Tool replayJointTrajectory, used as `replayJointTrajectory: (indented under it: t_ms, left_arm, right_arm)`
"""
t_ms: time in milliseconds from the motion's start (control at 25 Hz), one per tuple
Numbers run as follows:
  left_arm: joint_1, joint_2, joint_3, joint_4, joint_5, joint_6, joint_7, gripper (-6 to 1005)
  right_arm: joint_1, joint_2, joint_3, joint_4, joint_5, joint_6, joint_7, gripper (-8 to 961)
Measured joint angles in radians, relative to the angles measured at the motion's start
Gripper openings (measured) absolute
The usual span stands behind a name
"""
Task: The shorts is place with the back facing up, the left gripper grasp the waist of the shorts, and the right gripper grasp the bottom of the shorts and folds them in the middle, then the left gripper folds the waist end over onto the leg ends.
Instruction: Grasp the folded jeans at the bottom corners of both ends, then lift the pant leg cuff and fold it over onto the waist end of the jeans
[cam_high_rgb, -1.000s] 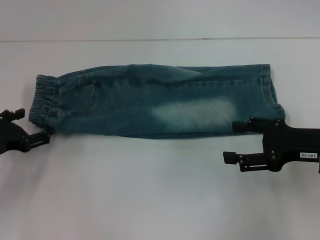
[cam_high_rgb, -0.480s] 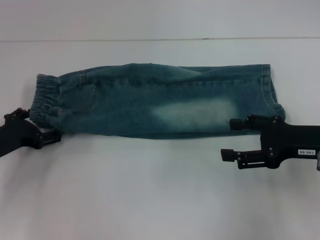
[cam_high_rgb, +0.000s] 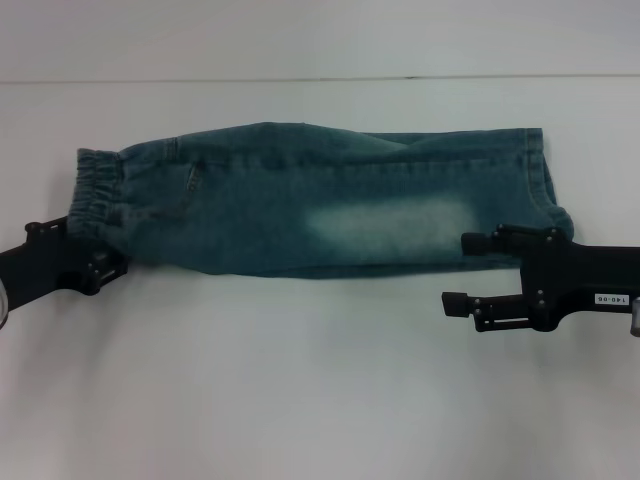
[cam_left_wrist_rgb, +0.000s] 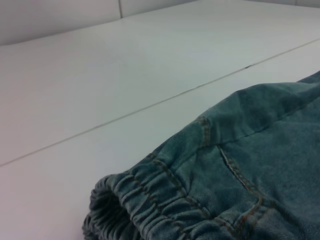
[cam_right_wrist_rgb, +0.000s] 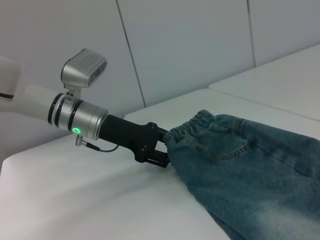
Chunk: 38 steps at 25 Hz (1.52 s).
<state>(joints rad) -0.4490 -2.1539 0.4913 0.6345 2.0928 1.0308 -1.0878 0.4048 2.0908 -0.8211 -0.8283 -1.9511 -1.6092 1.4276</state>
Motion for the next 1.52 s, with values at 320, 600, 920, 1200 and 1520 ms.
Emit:
replayJointTrajectory:
  t_ms: [320,600,920,1200,1520]
  left_arm:
    - [0.0,-0.002,0.021,0.005,0.002,-0.001,-0.006,367]
    - [0.01,-0.004,0.162,0.139,0.064,0.022,-0.209,214]
    - [-0.009,0.0,0.216,0.473,0.187,0.286,-0.535,63]
    - [-0.083,0.021,0.266,0.684,0.244,0.487,-0.764,50]
    - [-0.219,0.038,0.311,0.712,0.294,0.549,-0.902,49]
  right_arm:
    - [-0.007,-0.001,0.004,0.0,-0.001,0.001,-0.001,861]
    - [-0.008,0.0,0.03,0.001,0.0,0.013,-0.003,851]
    - [0.011,-0.001,0.062,0.088,0.01,0.108,-0.068,839]
    - [0.066,0.003,0.067,0.216,0.059,0.245,-0.189,726]
    - [0.195,0.009,0.059,0.505,0.279,0.536,-0.484,485]
